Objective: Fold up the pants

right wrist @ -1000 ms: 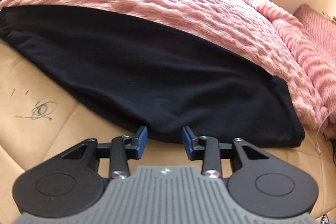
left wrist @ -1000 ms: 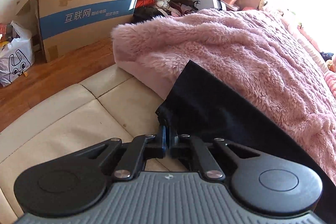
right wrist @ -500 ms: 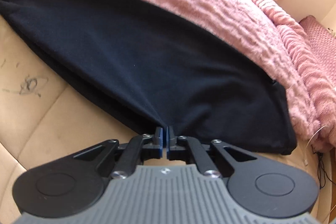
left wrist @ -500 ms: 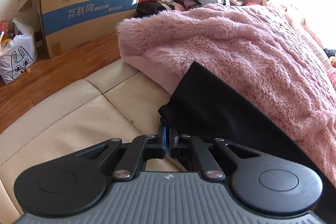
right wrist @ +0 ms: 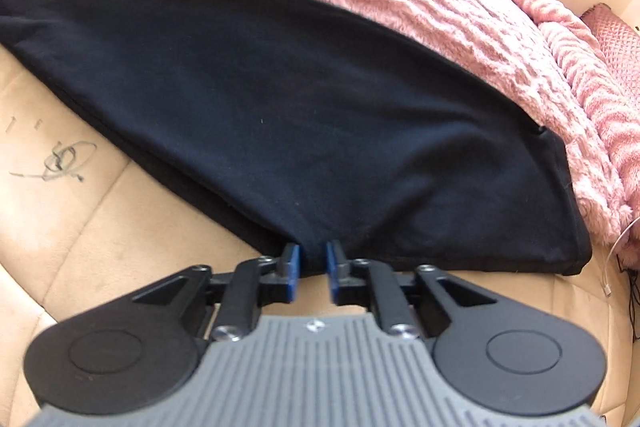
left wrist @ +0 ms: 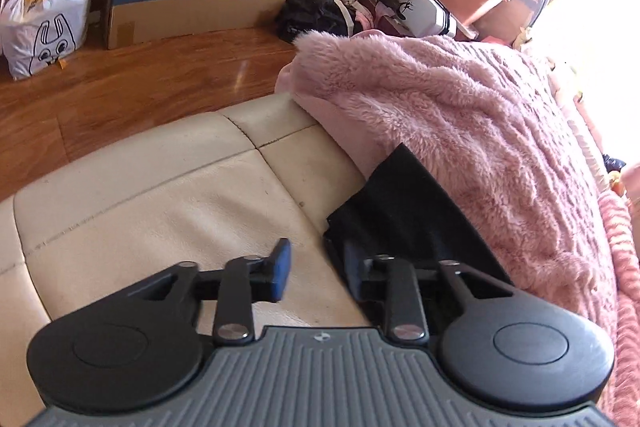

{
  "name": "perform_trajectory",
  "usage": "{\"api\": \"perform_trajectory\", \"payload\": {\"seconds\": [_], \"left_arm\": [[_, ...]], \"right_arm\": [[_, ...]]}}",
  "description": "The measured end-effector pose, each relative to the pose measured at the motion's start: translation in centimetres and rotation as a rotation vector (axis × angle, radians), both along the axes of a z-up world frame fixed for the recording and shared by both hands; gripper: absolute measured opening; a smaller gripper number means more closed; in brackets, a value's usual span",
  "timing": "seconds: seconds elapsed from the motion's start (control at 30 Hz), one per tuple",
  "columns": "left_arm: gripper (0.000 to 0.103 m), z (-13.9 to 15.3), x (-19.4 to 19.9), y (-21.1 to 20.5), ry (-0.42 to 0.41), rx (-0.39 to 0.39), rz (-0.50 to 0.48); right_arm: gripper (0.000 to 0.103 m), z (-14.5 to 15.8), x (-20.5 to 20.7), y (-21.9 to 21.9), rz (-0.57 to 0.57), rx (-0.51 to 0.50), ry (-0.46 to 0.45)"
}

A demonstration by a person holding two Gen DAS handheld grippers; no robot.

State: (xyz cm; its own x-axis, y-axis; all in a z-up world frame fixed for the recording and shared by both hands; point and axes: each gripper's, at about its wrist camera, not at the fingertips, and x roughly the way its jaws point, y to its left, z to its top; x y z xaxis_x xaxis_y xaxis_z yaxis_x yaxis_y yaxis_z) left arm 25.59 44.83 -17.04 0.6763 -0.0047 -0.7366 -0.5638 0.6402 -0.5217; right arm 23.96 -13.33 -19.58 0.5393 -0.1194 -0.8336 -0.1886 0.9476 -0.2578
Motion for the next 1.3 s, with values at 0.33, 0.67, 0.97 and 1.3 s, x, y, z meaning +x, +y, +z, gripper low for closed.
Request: {"api": "perform_trajectory", "payload": {"seconds": [0.33,0.67,0.97,1.3], "left_arm": [[0.057,-1.8,2.1,-4.4,-0.032,-0.091,0.116],[0.005,-2.0,2.2,-4.9,0.005,-0.001,0.192],[0.003,-1.0,2.4,-6.0,-0.064,0.043,0.202],[0.003,6.5,2.3,-12.9,-0.219,0.297,-0.083]], "right_arm": [[0.036,3.7,-0.2,-11.5,-0.39,0.286,-0.103],[0.038,-0.2,-0.5,-30.5,-0.981,0.778,-0.28],[0.036,-0.3,0.9,-30.5,-0.965,0.716,-0.329],[0.036,3.2,2.3,-20.5,-0.562,0.559,-0.287]]}}
